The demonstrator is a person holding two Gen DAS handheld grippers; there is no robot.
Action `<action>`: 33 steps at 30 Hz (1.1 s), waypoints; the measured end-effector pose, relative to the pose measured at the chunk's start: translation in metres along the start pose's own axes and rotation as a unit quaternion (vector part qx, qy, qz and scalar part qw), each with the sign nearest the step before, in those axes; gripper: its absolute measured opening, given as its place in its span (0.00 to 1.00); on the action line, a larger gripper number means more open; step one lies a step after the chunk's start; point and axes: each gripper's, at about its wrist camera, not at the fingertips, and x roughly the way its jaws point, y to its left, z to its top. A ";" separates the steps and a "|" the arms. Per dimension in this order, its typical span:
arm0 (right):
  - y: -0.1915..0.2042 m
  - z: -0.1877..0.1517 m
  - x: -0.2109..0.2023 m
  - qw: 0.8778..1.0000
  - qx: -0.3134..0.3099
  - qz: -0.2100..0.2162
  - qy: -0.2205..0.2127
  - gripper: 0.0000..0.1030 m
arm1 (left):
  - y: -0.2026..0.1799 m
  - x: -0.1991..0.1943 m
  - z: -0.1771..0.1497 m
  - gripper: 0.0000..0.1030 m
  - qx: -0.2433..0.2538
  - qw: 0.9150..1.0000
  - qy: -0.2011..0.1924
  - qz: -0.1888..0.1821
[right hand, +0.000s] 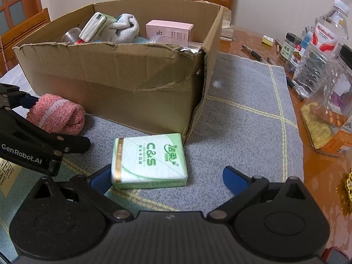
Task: Organize objects
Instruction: 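Grasp the pink knit sock with the left tool while the right tool grasps the green C&S box, then carry the pink sock into the box with the left tool while the right tool drops the C&S box there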
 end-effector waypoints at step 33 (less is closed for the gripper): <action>0.016 0.009 -0.008 1.000 0.004 -0.009 0.013 0.68 | 0.008 -0.010 -0.002 0.78 0.024 1.000 0.003 -0.014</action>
